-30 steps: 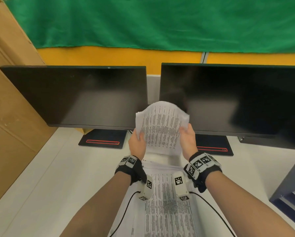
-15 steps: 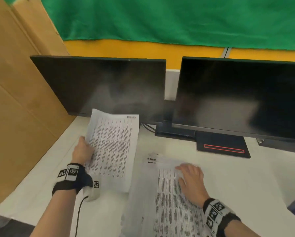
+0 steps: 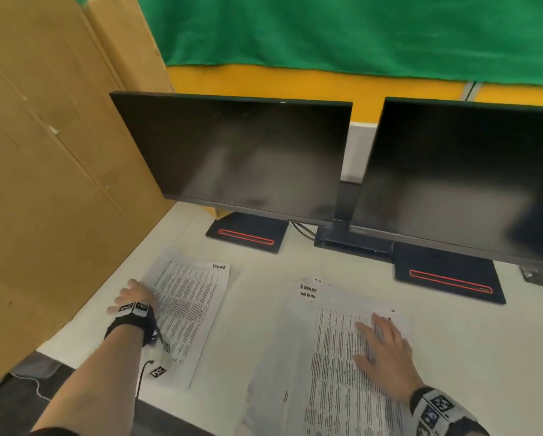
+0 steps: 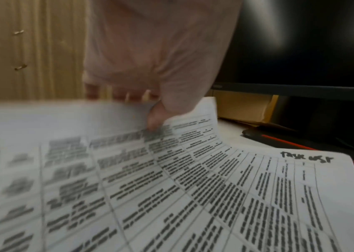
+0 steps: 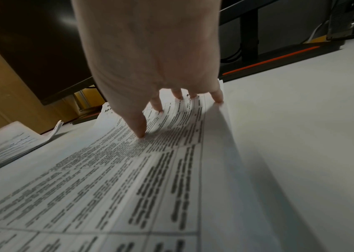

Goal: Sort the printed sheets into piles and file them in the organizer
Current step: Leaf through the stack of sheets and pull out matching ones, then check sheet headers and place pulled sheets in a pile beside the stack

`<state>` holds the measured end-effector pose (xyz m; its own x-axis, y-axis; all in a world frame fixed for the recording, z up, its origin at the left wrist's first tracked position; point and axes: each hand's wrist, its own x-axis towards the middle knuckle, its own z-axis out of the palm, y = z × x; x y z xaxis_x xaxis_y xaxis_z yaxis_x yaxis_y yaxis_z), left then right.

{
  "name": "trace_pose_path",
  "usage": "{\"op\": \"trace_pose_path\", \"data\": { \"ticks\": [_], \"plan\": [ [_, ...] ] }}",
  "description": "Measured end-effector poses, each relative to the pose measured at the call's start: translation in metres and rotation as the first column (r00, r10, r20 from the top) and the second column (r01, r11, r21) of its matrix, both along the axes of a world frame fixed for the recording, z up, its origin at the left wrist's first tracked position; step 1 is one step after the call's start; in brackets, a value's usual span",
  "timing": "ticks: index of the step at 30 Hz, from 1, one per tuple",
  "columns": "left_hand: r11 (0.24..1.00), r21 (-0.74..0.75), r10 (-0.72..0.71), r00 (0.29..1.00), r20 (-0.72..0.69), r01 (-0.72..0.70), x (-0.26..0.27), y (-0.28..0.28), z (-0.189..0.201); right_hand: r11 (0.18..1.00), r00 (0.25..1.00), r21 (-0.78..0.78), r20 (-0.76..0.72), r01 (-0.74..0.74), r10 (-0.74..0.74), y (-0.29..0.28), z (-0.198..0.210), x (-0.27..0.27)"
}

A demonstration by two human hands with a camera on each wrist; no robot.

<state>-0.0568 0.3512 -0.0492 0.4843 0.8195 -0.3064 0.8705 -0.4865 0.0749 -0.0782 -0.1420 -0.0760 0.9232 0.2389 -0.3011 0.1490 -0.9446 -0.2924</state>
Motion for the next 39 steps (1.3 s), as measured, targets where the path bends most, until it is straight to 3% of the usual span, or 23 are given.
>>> {"op": "trace_pose_path", "data": {
  "ticks": [3, 6, 8, 11, 16, 22, 25, 26, 27, 28, 30, 31, 32, 33, 39],
  "plan": [
    [0.992, 0.092, -0.084, 0.994, -0.063, 0.090, 0.007, -0.022, 0.009, 1.000, 1.000, 0.002, 0.000, 0.007, -0.007, -0.001, -0.001, 0.000],
    [0.922, -0.028, -0.385, 0.923, 0.005, 0.385, 0.008, -0.085, -0.003, 1.000, 1.000, 0.009, 0.013, 0.017, -0.017, 0.001, -0.003, 0.000],
    [0.885, -0.146, -0.454, 0.889, -0.055, 0.443, 0.001, -0.126, -0.017, 1.000, 1.000, 0.010, 0.006, 0.025, -0.025, 0.002, -0.005, 0.000],
    [0.910, -0.152, -0.406, 0.904, -0.136, 0.386, 0.001, -0.142, -0.039, 0.999, 0.999, -0.002, -0.009, 0.036, -0.036, 0.001, -0.005, 0.000],
    [0.921, -0.078, -0.389, 0.907, -0.163, 0.381, 0.012, -0.121, -0.046, 0.999, 0.999, 0.007, -0.013, 0.051, -0.051, 0.002, -0.003, -0.002],
    [0.928, -0.044, -0.371, 0.908, -0.193, 0.370, 0.023, -0.095, -0.034, 1.000, 0.999, 0.002, -0.014, 0.031, -0.031, -0.003, -0.002, -0.002],
    [0.924, 0.048, -0.369, 0.919, -0.141, 0.379, 0.034, -0.115, -0.019, 0.999, 0.999, 0.023, 0.021, 0.039, -0.039, -0.007, 0.002, 0.001],
    [0.881, 0.103, -0.459, 0.887, -0.056, 0.463, 0.038, -0.131, -0.014, 0.997, 0.997, 0.045, 0.046, 0.065, -0.067, -0.008, 0.005, 0.003],
    [0.798, 0.159, -0.596, 0.800, 0.068, 0.581, 0.042, -0.152, -0.008, 0.993, 0.992, 0.069, 0.064, 0.101, -0.105, -0.010, 0.007, 0.006],
    [0.674, 0.207, -0.739, 0.645, 0.193, 0.710, 0.044, -0.176, -0.003, 0.988, 0.988, 0.083, 0.073, 0.132, -0.138, -0.012, 0.009, 0.010],
    [0.350, 0.225, -0.910, 0.272, 0.313, 0.909, 0.040, -0.226, 0.001, 0.983, 0.983, 0.075, 0.075, 0.165, -0.171, -0.016, 0.012, 0.016],
    [0.213, 0.194, -0.937, 0.144, 0.318, 0.958, 0.037, -0.246, 0.000, 0.982, 0.981, 0.076, 0.077, 0.171, -0.177, -0.017, 0.013, 0.019],
    [0.131, 0.152, -0.950, 0.081, 0.300, 0.980, 0.037, -0.259, -0.003, 0.978, 0.978, 0.100, 0.086, 0.183, -0.192, -0.018, 0.015, 0.021],
    [0.100, 0.119, -0.961, 0.065, 0.270, 0.988, 0.038, -0.268, -0.008, 0.967, 0.970, 0.144, 0.094, 0.208, -0.223, -0.018, 0.017, 0.023],
    [0.153, 0.035, -0.973, 0.144, 0.181, 0.988, 0.050, -0.272, -0.029, 0.865, 0.916, 0.352, 0.052, 0.357, -0.399, -0.035, 0.010, 0.029]
  ]
}}
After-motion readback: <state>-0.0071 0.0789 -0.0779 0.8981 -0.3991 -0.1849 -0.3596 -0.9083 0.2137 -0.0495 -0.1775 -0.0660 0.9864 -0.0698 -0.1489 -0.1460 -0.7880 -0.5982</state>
